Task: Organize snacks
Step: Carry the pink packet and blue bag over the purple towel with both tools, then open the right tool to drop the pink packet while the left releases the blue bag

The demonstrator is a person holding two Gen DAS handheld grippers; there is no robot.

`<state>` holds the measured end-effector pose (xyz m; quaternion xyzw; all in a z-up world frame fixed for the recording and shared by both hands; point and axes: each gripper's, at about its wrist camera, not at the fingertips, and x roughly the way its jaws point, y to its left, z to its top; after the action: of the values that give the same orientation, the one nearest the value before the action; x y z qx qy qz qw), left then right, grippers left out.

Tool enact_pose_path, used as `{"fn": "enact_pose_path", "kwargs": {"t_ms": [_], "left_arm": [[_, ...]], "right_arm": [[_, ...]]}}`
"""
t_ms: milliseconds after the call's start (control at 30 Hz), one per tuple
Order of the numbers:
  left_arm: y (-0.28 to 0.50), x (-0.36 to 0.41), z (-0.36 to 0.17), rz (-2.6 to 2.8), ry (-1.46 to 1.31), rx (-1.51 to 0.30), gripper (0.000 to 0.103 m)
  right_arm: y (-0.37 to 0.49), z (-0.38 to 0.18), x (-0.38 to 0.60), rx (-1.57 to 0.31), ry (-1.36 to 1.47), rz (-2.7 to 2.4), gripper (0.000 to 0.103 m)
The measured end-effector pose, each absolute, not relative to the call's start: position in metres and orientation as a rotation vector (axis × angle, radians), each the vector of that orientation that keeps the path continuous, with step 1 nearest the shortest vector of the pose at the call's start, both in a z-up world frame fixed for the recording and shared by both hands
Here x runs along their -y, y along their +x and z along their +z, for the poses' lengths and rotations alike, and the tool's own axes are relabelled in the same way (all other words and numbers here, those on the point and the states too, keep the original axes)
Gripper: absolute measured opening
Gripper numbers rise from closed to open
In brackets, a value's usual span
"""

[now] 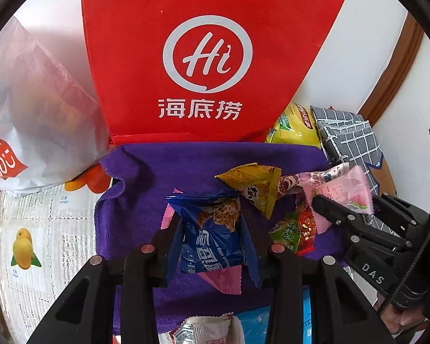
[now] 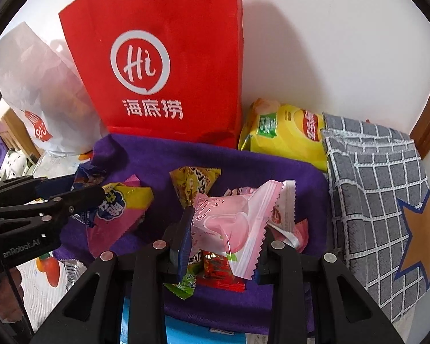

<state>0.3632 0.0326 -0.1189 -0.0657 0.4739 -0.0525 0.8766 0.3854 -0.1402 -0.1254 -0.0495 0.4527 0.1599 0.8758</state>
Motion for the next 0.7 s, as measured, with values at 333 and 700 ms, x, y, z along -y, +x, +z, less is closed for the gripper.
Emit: {"fn": "enact_pose_path", "kwargs": {"t_ms": [333, 700], "left_arm": [[0.367, -0.034, -0.125, -0.120, -0.152, -1.014, 0.037], [0.371, -0.031, -0.134, -0.132, -0.167, -1.057, 0.037]], "right_arm": [[0.389, -0.132, 0.137, -0.973, -0.115, 0.326, 0.042], [0.376, -0.105, 0.148, -0.879, -0.108, 0.292, 0.068]]}}
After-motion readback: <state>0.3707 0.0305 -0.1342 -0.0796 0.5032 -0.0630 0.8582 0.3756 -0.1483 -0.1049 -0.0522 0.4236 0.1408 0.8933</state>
